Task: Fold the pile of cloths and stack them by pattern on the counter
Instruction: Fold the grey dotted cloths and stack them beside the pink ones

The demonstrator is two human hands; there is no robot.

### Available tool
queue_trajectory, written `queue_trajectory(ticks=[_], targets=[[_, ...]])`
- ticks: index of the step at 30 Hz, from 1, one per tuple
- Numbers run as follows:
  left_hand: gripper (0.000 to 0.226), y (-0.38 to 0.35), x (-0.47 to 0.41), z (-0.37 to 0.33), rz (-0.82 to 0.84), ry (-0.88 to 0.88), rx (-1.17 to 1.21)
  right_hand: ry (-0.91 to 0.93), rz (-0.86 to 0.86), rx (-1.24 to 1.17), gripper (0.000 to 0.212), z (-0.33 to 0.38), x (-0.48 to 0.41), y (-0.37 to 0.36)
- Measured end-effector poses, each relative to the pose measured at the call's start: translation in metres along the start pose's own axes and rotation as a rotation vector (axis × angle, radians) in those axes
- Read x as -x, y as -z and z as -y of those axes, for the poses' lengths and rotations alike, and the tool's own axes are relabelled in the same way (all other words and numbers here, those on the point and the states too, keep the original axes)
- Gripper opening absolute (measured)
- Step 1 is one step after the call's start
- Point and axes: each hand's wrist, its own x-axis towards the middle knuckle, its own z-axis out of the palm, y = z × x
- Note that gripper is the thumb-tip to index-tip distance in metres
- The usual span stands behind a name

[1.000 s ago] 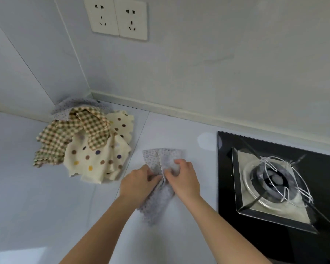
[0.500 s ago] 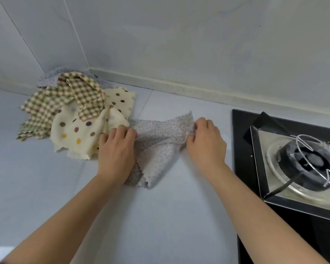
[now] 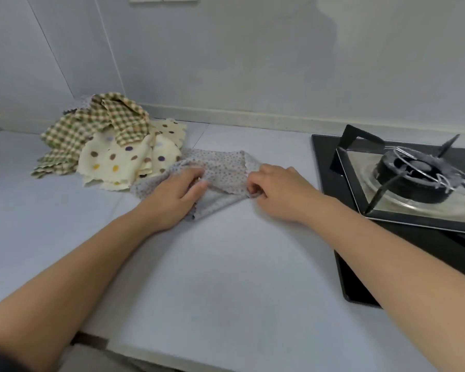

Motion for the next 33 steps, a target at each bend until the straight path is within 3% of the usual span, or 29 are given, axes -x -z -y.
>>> queue_trajectory(ticks=[5,7,10,15,19,24,29,33], targets=[[0.035,0.007,0.036,-0.007,-0.061,-0.069,0.060,-0.127,-0.139,0.121,0.022,0.019,0.046,-0.004],[0.020,0.011,0.048,-0.007,-0.111,-0.126,0.007,-0.129,-0.250,-0.074,0.025,0.032,0.057,-0.006],[0.014,0.011,0.056,-0.005,-0.112,-0.117,-0.053,-0.127,-0.223,-0.338,0.025,0.050,0.059,-0.012],[0.010,0.022,0.065,0.002,-0.148,-0.115,-0.053,-0.267,-0.277,-0.080,0.028,0.052,0.054,-0.031],[0.016,0.022,0.061,0.010,-0.087,-0.201,-0.229,-0.323,-0.131,-0.025,0.045,0.047,0.051,-0.031],[0.030,0.022,0.054,0.011,-0.061,-0.251,-0.295,-0.522,-0.172,0.065,0.042,0.033,0.047,-0.025],[0.032,0.022,0.052,0.015,-0.128,-0.314,-0.224,-0.273,-0.242,-0.227,0.016,0.033,0.054,-0.018],[0.057,0.014,0.049,0.022,-0.051,-0.286,-0.241,-0.249,-0.127,-0.185,0.043,0.028,0.057,-0.021]])
